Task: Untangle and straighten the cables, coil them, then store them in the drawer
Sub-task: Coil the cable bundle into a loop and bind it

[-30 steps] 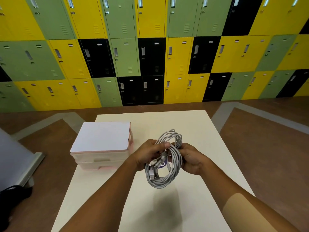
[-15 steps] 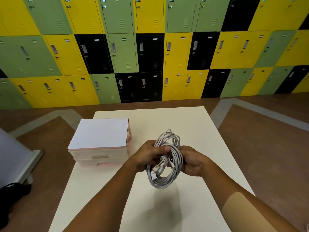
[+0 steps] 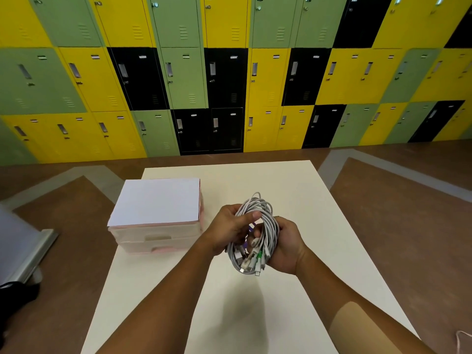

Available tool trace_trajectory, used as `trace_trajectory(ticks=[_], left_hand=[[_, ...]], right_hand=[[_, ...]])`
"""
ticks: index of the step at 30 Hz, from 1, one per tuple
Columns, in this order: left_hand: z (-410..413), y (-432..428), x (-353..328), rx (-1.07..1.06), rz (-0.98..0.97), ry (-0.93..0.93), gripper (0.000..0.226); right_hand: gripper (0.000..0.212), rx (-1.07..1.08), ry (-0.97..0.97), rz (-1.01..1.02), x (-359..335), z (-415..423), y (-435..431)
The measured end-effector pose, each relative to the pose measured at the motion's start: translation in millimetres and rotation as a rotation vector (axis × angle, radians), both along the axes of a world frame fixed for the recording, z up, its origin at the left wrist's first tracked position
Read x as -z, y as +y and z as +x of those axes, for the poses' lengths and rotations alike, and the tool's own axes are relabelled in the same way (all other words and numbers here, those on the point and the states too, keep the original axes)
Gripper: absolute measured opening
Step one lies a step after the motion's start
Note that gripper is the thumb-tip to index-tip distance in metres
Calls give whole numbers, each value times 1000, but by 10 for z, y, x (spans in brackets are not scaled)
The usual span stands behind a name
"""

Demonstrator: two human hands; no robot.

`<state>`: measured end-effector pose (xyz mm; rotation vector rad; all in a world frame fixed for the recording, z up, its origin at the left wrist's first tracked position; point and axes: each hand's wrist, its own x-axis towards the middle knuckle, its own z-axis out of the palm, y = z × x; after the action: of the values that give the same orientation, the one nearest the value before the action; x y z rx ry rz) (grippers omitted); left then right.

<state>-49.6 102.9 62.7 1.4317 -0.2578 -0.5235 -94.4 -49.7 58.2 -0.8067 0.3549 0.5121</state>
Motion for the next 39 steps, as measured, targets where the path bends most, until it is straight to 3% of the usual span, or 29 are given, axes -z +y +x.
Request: trace_trajectory(ticks=[3,7,9,12,16,20,25,28,33,39], left_hand=[[31,70,-24,-20,17,-13,27],[45,126,-37,-123,-3,-5,13],[83,123,-13,-163,45,-62,15],[120,67,33,-202,101,-145,15],[167,-75,49,-283,132,-214,13],[221,-220,27,-322,141,-266,16],[308,-423,3,-392,235,-364,24],[343,-472,91,-406,383,-434,33],[303,-530,250,-409,552,-422,43],[355,-493,397,-439,686,-456,44]], right_hand=[[33,47,-30,27,-24,-38,77],[70,24,-46,-16,-56,-71,137],[76,16,-78,-166,-27,-48,168],[59,-2,-98,-427,-17,-36,203],[32,82,-118,-588,3,59,164],[42,123,-112,-639,8,209,79],[35,132,-129,-788,13,430,-24],[11,68,-130,-891,0,456,-32],[24,-141,-67,-995,90,476,-74],[18,-384,0,-1142,113,524,-49]])
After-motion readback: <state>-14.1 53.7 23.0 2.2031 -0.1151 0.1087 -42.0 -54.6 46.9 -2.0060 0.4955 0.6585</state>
